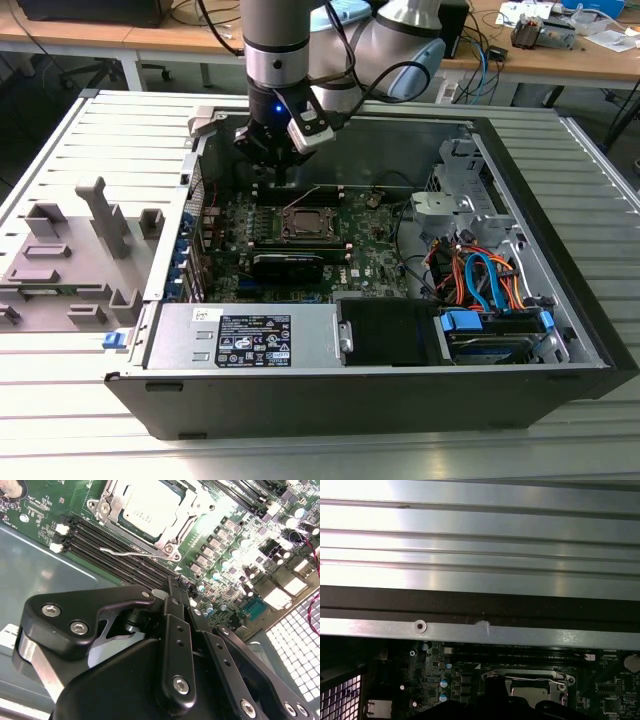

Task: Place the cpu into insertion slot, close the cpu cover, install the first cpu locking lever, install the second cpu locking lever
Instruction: 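Install the first cpu locking lever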

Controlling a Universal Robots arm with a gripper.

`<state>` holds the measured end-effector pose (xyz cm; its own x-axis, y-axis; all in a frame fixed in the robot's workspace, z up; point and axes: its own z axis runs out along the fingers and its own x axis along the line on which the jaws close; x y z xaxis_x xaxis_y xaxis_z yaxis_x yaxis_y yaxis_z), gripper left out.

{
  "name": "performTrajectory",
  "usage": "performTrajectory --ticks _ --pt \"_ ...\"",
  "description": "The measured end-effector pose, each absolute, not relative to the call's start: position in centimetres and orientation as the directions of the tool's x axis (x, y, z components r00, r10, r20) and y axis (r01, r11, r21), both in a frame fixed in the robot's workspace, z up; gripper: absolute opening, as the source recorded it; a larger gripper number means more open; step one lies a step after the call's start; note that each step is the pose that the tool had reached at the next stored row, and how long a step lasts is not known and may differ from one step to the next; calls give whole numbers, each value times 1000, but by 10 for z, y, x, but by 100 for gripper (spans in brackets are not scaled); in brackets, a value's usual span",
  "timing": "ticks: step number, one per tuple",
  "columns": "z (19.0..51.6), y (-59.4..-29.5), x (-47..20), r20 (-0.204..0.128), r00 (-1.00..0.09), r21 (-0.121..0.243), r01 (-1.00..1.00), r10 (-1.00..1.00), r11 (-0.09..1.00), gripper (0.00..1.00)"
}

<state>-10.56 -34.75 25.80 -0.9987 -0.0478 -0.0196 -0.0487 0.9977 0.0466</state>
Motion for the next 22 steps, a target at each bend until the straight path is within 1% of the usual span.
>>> performTrajectory --ticks 22 --pt "256 -347 -100 -19 -999 47 -49 -48 998 11"
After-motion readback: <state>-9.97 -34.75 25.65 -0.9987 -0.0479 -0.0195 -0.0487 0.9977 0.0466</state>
